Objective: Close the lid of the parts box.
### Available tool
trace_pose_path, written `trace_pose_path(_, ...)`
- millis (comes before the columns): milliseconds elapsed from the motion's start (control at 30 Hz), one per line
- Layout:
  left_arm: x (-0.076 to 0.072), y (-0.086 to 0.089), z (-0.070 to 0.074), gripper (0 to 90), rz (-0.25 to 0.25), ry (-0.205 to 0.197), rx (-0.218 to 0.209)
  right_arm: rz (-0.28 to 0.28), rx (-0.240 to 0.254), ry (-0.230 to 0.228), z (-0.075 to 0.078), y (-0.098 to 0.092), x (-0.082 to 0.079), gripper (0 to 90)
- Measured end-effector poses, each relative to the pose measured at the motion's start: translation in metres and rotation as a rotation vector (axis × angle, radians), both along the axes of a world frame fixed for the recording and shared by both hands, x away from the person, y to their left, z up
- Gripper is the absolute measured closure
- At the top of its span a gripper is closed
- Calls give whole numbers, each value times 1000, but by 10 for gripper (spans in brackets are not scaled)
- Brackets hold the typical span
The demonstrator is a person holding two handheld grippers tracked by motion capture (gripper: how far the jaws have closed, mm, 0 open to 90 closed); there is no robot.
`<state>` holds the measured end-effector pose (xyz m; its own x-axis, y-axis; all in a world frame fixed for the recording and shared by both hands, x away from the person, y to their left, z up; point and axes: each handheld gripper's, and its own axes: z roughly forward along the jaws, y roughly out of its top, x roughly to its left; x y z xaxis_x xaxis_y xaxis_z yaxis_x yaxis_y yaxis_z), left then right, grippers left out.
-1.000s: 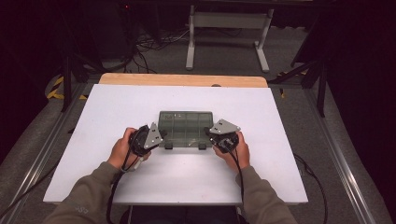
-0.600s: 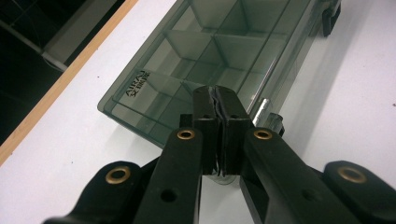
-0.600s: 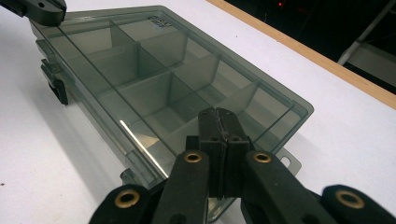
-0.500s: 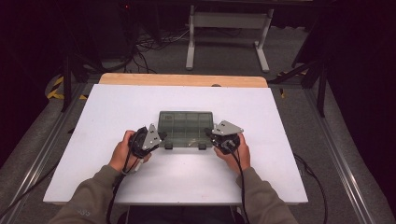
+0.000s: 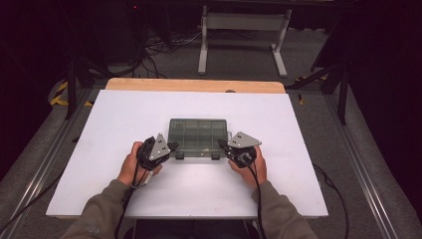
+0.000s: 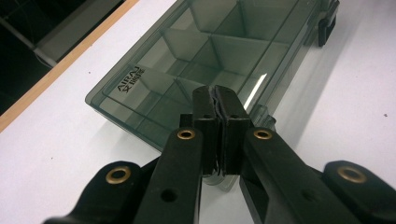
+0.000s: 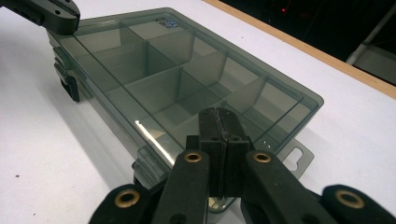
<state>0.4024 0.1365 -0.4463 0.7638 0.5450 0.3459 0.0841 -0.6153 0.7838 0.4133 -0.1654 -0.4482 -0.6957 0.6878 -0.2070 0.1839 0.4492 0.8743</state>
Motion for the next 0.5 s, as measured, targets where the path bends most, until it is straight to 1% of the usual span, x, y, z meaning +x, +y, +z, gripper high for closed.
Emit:
trace_pose_path(33,0,1,0,878,-3,0,-4,-1,10,2,-1,0,0,900)
trace_pose_path(100,1,1,0,877,-6,5,-10,-2,11,0,-1,0,0,900)
trace_pose_path(167,1,3,-2,878,-6,8,-28,-5,6,-8,-1,1,-1,900)
trace_pose_path(367,2,3,-2,876,-10,7,-29,-8,-3,-21,-2,2,-3,900)
trace_pose_path(500,2,5,-2,876,-12,5,-27,-10,4,-22,-3,3,-3,900)
